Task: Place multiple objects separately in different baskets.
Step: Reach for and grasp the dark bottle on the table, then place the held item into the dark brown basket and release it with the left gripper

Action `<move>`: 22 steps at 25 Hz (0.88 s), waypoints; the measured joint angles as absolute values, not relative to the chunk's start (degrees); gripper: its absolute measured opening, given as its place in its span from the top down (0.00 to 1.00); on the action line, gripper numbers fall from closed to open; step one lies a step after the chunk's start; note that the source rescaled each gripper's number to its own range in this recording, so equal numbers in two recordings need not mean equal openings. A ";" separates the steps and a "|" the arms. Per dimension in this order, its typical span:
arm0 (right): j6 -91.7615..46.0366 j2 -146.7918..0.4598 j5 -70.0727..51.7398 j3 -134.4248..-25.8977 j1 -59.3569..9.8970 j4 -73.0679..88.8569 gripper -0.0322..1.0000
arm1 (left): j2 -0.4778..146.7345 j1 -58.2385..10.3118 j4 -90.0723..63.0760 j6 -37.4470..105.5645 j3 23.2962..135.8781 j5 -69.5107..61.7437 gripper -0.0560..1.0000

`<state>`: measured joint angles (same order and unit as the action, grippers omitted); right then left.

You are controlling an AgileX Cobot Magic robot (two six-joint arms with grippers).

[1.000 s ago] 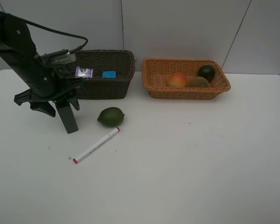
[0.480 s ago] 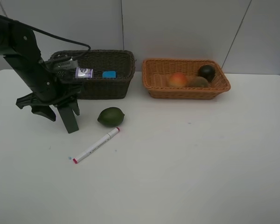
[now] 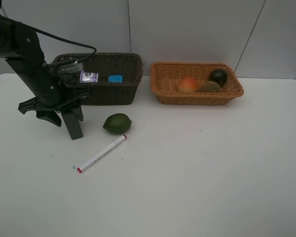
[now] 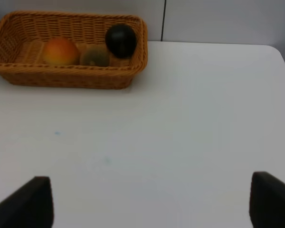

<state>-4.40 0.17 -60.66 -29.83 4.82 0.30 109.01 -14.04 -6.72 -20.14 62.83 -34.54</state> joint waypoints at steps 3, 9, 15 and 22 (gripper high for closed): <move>-4.40 0.17 -60.66 -29.83 4.82 0.00 0.00 | 109.01 -14.04 -6.78 -20.14 62.83 -34.79 0.27; -4.40 0.17 -60.66 -29.83 4.82 0.00 0.00 | 107.40 -14.04 -6.68 -20.14 62.65 -38.49 0.27; -4.40 0.17 -60.66 -29.83 4.82 0.00 0.00 | 98.66 -14.04 -5.79 -20.09 62.46 -43.42 0.27; -4.40 0.17 -60.66 -29.83 4.82 0.00 0.00 | 92.53 -14.04 -4.96 -20.09 62.46 -47.69 0.27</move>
